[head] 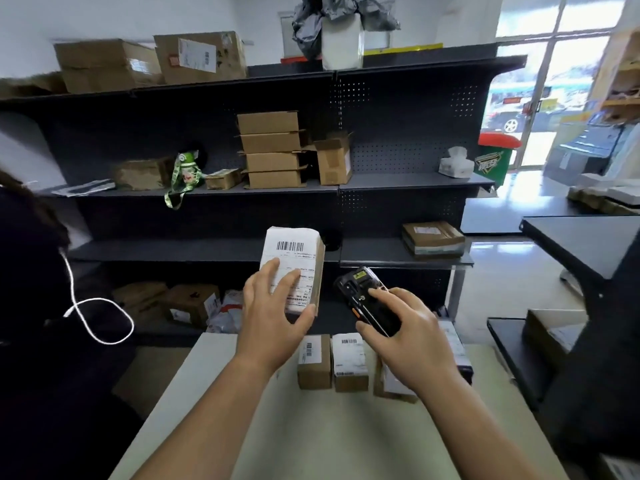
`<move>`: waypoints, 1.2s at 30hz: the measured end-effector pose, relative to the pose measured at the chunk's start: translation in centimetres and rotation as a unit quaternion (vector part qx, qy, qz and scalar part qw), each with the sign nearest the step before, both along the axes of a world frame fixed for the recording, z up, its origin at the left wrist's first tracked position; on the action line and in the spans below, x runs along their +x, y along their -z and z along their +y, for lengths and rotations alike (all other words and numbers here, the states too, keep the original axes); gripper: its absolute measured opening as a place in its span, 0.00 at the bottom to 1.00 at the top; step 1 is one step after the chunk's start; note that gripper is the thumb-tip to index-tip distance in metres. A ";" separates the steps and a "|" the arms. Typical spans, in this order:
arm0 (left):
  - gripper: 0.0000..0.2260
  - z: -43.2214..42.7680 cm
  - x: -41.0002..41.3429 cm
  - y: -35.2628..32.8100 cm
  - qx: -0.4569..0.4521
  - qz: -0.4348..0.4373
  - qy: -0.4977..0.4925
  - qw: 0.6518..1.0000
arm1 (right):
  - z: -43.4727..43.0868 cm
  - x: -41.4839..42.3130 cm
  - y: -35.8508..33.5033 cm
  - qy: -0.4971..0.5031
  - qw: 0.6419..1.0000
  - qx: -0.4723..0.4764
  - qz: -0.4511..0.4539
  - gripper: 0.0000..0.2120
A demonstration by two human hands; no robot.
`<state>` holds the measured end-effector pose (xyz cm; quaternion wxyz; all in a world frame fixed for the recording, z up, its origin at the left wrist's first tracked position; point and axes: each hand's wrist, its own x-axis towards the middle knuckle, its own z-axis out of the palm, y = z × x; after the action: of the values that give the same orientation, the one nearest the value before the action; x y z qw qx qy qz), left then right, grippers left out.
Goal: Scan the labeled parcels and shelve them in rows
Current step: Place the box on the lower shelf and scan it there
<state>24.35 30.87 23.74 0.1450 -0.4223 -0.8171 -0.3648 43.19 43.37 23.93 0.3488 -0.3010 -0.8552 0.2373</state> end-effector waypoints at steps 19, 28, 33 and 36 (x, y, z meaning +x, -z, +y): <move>0.27 -9.1 32.6 7.2 -0.076 -0.041 0.349 0.933 | -20.5 37.6 6.8 0.306 0.949 -0.062 0.035 0.25; 0.26 -4.8 54.7 8.9 -0.089 -0.038 0.432 0.897 | -20.7 59.7 8.5 0.405 0.910 -0.078 0.047 0.25; 0.26 -0.2 63.5 9.8 -0.104 -0.028 0.470 0.876 | -17.1 67.9 10.2 0.434 0.893 -0.105 0.050 0.24; 0.25 3.9 67.5 11.0 -0.119 -0.040 0.482 0.867 | -13.3 71.7 11.3 0.450 0.883 -0.125 0.053 0.25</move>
<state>91.87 34.73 12.74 -0.1327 -0.7625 -0.5545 -0.3058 114.90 30.04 12.59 0.4218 -0.6817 -0.5715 0.1756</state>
